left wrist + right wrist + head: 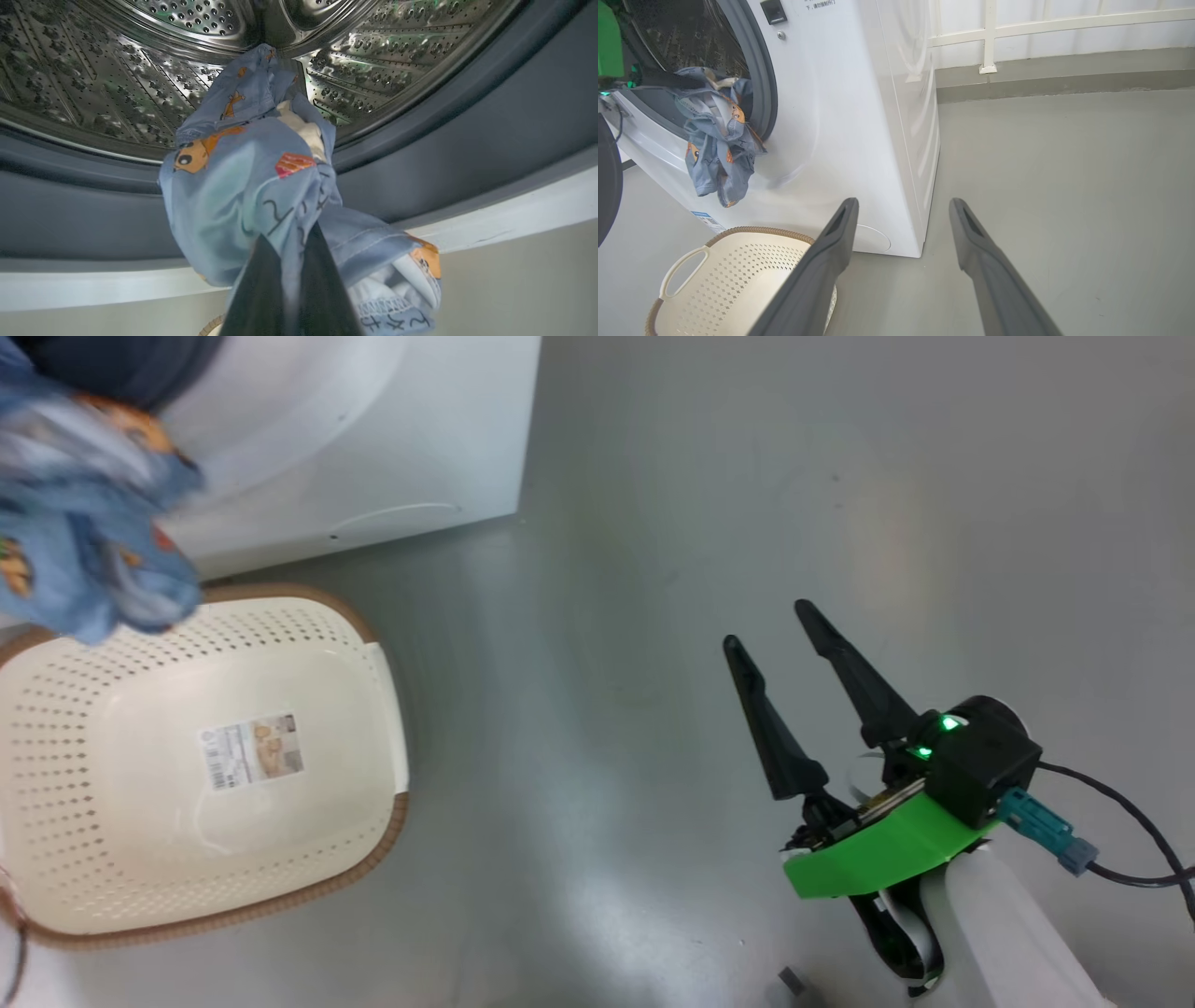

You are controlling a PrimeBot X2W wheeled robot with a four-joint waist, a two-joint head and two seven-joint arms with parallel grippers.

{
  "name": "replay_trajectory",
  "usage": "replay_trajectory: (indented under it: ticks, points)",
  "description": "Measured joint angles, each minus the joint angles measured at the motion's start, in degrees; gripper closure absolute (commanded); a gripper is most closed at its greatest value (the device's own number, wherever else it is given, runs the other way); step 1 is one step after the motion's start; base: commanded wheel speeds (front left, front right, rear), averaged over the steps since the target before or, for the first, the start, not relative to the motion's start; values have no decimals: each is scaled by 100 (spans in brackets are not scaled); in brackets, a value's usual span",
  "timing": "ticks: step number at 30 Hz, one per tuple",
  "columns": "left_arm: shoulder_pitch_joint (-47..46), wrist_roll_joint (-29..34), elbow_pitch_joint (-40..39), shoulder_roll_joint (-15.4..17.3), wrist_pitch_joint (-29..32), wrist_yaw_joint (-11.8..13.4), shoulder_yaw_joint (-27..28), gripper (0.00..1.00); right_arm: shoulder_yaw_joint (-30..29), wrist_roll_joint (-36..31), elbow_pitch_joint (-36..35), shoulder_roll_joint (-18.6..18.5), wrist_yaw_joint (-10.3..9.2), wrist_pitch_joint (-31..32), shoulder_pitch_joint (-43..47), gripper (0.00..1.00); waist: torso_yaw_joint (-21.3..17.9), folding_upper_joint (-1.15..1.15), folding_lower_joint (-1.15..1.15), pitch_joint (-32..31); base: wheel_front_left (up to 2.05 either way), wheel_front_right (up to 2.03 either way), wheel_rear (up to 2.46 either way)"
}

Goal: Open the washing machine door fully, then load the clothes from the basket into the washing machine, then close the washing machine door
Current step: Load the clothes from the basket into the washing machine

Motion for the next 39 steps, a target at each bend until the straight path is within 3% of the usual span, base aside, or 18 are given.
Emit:
replay_trajectory:
  ticks: [5, 13, 24, 31, 39]
  points:
    - [-419, 192, 191, 112, -25, 127, 81, 100, 103, 112, 1, 37, 0, 0, -63, 0, -156, 0, 0, 114, 0, 0, 0]
    - [-1309, 824, 966, 240, -980, 371, 179, 100, 401, 282, 11, 101, 0, 1, -232, 0, -571, 0, 0, 422, 0, 0, 0]
    - [-2654, 1601, 1804, 587, -2410, 400, 171, 100, 688, 477, 12, 148, 0, 0, -508, 0, -973, 0, 0, 923, 0, 0, 0]
    - [-3283, 1852, 2142, 646, -3200, 424, 170, 100, 779, 564, 11, 168, 0, 0, -522, 0, -1158, 0, 0, 1195, 0, 0, 0]
    - [-3457, 1751, 2597, 578, -3343, 422, 181, 100, 786, 605, 5, 190, 0, 0, -608, 0, -1212, 0, 0, 1383, 0, 0, 0]
